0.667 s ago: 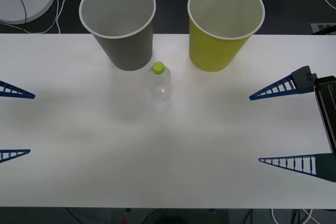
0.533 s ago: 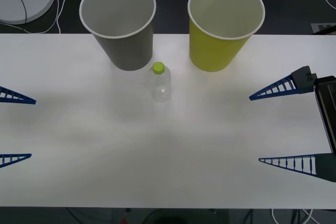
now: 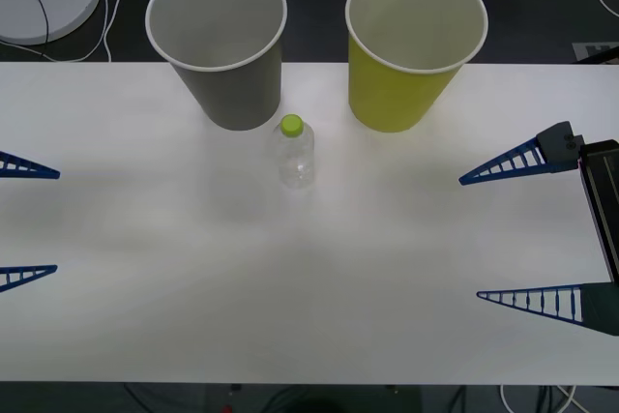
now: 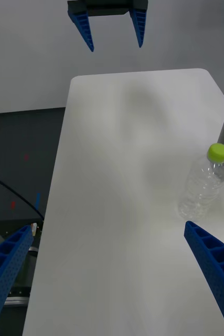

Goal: Put the can into the green bin and the plastic bottle into the gray bin

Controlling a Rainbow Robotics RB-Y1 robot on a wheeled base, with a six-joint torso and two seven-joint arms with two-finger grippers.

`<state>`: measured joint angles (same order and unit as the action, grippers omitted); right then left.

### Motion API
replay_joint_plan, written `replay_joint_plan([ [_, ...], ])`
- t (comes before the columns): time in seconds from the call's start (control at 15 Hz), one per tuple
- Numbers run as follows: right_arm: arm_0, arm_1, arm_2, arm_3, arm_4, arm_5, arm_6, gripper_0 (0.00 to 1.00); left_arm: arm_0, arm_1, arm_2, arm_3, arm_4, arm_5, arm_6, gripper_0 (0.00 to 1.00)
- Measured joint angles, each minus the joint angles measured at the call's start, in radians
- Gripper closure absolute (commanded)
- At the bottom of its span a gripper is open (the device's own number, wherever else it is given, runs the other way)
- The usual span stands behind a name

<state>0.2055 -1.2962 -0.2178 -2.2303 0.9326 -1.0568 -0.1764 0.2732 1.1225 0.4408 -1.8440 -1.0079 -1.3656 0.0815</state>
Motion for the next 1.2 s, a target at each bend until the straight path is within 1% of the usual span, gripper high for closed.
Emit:
replay_joint_plan([
  [0.47, 0.000, 0.000, 0.000, 0.000, 0.000, 0.000, 0.000, 0.00, -0.001, -0.001, -0.100, 0.019, 0.002, 0.180, -0.021, 0.00],
  [0.73, 0.000, 0.000, 0.000, 0.000, 0.000, 0.000, 0.000, 0.00, -0.010, -0.010, -0.162, 0.019, 0.002, 0.255, -0.032, 0.00],
  [0.87, 0.000, 0.000, 0.000, 0.000, 0.000, 0.000, 0.000, 0.00, -0.023, -0.037, -0.186, 0.019, -0.014, 0.277, -0.038, 0.00],
  [1.2, 0.000, 0.000, 0.000, 0.000, 0.000, 0.000, 0.000, 0.00, -0.066, -0.155, -0.202, 0.017, -0.131, 0.278, -0.035, 0.00],
])
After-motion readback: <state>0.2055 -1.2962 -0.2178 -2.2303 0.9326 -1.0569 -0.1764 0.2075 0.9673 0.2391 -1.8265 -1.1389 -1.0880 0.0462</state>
